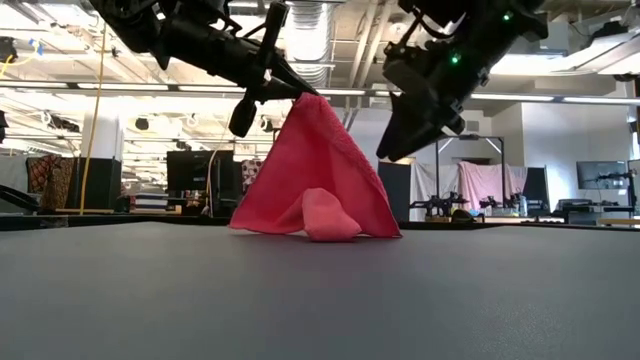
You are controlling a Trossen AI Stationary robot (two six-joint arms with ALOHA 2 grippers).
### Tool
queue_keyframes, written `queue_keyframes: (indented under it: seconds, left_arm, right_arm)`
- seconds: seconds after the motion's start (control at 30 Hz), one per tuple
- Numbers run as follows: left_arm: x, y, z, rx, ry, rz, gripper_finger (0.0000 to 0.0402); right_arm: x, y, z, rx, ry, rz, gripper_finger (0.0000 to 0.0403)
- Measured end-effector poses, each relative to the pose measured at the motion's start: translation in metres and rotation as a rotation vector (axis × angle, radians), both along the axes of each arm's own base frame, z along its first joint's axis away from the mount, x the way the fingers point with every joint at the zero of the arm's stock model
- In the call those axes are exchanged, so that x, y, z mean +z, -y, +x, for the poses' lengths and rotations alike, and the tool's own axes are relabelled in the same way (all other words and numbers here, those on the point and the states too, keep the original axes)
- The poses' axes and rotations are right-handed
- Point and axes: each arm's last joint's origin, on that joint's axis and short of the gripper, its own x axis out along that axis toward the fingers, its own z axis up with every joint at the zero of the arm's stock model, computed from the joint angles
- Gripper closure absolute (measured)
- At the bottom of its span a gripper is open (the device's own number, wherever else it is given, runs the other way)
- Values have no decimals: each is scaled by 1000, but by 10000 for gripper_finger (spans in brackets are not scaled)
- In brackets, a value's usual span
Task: Roll towel
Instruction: Fold the pink towel
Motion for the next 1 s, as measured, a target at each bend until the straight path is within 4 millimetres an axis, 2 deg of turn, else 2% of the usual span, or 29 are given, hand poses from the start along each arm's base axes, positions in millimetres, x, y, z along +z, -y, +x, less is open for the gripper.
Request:
queue_keyframes:
  seconds: [0.2,0.37,0.7,1.0]
  left_arm:
    - [10,-2,1,15,108,16,401]
    - [12,-5,0,20,126,3,401]
    - [12,-4,1,0,128,-5,401]
    - [12,-4,1,-7,132,-17,401]
  right_arm:
    - [0,0,0,25,-23,-37,204]
    - [-3,2,-3,14,-50,-49,204]
    - [-39,11,-19,-41,-32,47,204]
    - [-37,22,-15,-30,-5,-1,204]
